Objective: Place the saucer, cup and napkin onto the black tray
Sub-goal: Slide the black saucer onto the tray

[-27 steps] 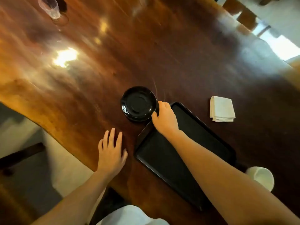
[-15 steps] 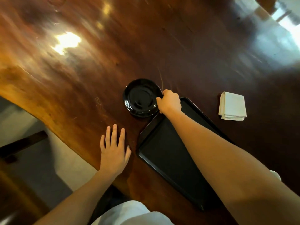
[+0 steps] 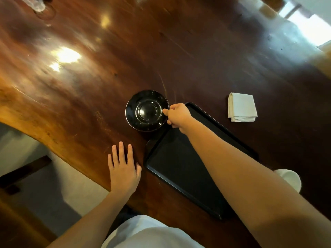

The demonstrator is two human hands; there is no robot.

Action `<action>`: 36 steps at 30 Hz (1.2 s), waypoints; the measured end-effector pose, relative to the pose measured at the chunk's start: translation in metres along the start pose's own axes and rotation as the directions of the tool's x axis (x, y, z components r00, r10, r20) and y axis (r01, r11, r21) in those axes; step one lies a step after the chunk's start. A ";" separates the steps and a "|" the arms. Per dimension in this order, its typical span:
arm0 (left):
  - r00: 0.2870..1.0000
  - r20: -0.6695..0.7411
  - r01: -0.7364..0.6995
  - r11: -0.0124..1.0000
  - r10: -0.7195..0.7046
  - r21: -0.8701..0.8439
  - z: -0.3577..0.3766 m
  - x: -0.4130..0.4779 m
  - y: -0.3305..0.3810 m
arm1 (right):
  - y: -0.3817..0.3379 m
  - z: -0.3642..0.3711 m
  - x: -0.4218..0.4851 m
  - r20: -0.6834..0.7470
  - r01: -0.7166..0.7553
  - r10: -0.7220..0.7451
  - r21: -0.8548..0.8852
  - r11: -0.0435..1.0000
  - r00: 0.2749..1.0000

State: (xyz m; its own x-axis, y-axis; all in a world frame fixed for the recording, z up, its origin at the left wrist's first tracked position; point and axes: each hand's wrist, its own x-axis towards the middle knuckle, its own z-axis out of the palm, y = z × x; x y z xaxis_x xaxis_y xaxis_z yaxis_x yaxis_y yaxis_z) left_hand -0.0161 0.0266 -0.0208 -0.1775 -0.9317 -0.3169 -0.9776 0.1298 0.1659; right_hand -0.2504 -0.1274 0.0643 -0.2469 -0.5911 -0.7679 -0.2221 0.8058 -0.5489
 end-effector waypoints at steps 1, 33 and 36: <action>1.000 0.006 0.003 1.000 -0.003 0.001 0.000 -0.002 0.000 | 0.004 -0.003 -0.005 0.004 -0.010 0.009 0.023 1.000 1.000; 0.999 -0.019 -0.045 0.998 0.046 0.047 0.028 -0.056 0.009 | 0.158 -0.052 -0.069 -0.096 -0.224 0.529 0.831 0.509 0.843; 0.999 -0.017 -0.050 0.998 0.051 0.046 0.025 -0.057 0.010 | 0.154 -0.051 -0.068 -0.108 -0.217 0.525 0.826 0.520 0.844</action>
State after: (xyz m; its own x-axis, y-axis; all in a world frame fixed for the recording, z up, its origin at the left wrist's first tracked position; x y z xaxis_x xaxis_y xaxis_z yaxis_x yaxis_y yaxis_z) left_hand -0.0190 0.0893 -0.0249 -0.2250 -0.9296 -0.2918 -0.9716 0.1917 0.1384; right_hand -0.3160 0.0349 0.0489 -0.4270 -0.0802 -0.9007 0.7177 0.5758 -0.3915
